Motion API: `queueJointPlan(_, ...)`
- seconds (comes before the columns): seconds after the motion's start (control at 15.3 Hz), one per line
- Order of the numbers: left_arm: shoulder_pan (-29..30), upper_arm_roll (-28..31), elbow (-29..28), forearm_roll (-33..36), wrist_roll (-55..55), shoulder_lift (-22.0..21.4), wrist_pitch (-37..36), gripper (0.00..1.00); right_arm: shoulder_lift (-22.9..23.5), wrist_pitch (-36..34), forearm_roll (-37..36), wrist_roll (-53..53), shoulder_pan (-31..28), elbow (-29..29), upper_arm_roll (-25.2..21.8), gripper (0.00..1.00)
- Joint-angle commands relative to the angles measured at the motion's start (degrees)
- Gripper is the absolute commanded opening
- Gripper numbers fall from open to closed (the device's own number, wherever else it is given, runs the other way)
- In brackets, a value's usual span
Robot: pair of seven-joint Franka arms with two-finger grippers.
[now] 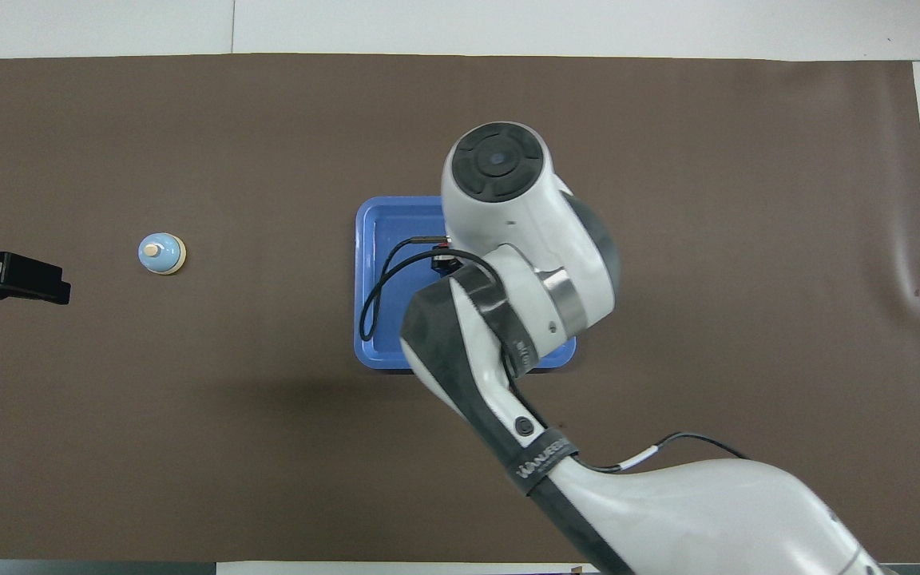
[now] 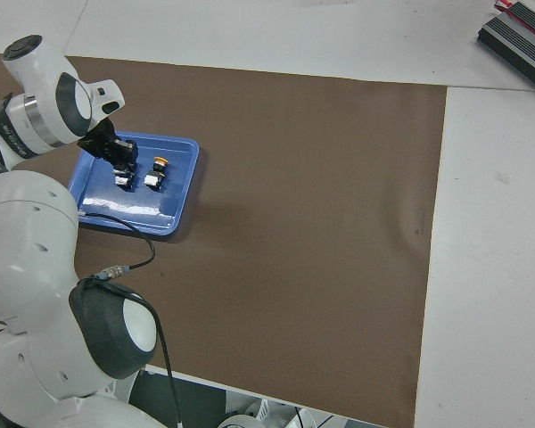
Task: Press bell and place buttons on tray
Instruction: 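Lower the green button into the tray beside the red one and release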
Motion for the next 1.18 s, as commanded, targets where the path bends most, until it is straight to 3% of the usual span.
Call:
queueJointPlan(0.0,-0.13,0.24,0.53,0.17,0.17,-0.03,-0.94,1.0,9.12,0.25,0.72,4.1,3.18,10.61,-0.96,0.0)
queueJointPlan(0.2,-0.13,0.24,0.53,0.17,0.17,-0.03,-0.94,1.0,12.71,7.02,1.16,6.55,5.98,11.39,-0.96,0.0)
queueJointPlan(0.33,-0.13,0.24,0.53,0.17,0.17,-0.03,-0.94,1.0,19.37,7.66,0.55,10.51,8.01,17.87,-1.13,0.0)
queueJointPlan(0.59,-0.13,0.24,0.53,0.17,0.17,-0.03,-0.94,1.0,19.85,6.25,1.07,10.35,6.71,19.05,-1.05,0.0)
queueJointPlan(0.65,-0.13,0.24,0.53,0.17,0.17,-0.03,-0.94,1.0,19.59,5.55,1.16,9.83,5.83,19.05,-1.05,0.47)
queueJointPlan(0.72,-0.13,0.24,0.53,0.17,0.17,-0.03,-0.94,1.0,18.8,5.02,1.16,8.6,5.13,19.05,-0.87,0.79)
queueJointPlan(0.78,-0.13,0.24,0.53,0.17,0.17,-0.03,-0.94,1.0,17.4,4.23,1.51,7.2,4.6,19.05,-0.87,1.0)
queueJointPlan(1.11,-0.13,0.24,0.53,0.17,0.17,-0.03,-0.94,1.0,8.88,-8.92,1.42,2.36,0.73,18.79,-1.22,1.0)
